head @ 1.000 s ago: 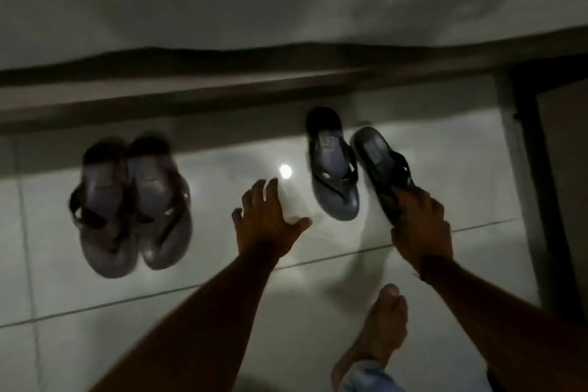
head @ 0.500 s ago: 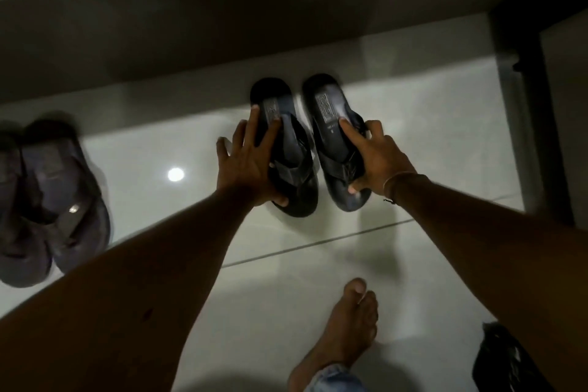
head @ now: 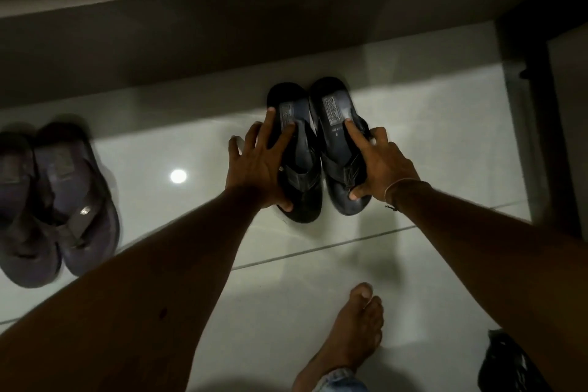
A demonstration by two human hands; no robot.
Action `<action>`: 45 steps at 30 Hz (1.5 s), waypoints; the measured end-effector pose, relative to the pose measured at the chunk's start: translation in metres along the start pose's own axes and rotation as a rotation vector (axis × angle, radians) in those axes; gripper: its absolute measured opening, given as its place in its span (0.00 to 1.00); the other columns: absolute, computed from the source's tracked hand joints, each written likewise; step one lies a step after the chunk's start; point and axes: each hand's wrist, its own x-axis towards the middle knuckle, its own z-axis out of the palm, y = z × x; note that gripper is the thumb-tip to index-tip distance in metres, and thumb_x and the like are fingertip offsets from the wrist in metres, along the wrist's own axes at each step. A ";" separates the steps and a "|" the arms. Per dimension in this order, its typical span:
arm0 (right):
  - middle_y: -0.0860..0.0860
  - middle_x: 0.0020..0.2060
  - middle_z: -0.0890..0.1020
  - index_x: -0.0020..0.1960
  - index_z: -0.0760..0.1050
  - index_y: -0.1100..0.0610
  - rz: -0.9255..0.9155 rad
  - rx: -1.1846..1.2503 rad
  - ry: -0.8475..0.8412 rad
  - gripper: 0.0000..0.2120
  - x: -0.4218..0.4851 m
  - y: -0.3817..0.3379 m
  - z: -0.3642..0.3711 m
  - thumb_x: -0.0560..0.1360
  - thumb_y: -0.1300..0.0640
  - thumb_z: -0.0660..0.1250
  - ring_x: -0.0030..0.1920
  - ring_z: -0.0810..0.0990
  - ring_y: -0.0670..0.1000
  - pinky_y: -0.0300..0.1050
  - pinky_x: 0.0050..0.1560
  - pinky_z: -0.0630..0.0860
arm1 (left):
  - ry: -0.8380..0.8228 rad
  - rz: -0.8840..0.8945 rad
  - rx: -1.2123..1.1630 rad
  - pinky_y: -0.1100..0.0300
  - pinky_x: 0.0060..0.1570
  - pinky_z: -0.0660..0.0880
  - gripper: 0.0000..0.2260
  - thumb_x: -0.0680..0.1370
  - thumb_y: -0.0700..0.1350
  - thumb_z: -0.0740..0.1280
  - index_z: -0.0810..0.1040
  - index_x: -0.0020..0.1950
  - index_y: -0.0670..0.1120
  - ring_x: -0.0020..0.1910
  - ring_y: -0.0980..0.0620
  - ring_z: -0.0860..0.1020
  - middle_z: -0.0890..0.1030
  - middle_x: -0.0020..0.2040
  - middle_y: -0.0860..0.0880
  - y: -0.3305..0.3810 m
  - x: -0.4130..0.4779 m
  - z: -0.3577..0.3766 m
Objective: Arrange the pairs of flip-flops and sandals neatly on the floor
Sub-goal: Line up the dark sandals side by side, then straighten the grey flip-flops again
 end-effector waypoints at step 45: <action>0.60 0.66 0.69 0.84 0.47 0.42 -0.189 -0.066 -0.062 0.65 -0.043 -0.455 0.157 0.60 0.45 0.86 0.64 0.72 0.64 0.63 0.60 0.79 | 0.031 -0.403 -0.091 0.26 0.72 0.58 0.68 0.55 0.62 0.85 0.43 0.83 0.63 0.82 0.36 0.52 0.51 0.84 0.45 -0.403 -0.264 0.005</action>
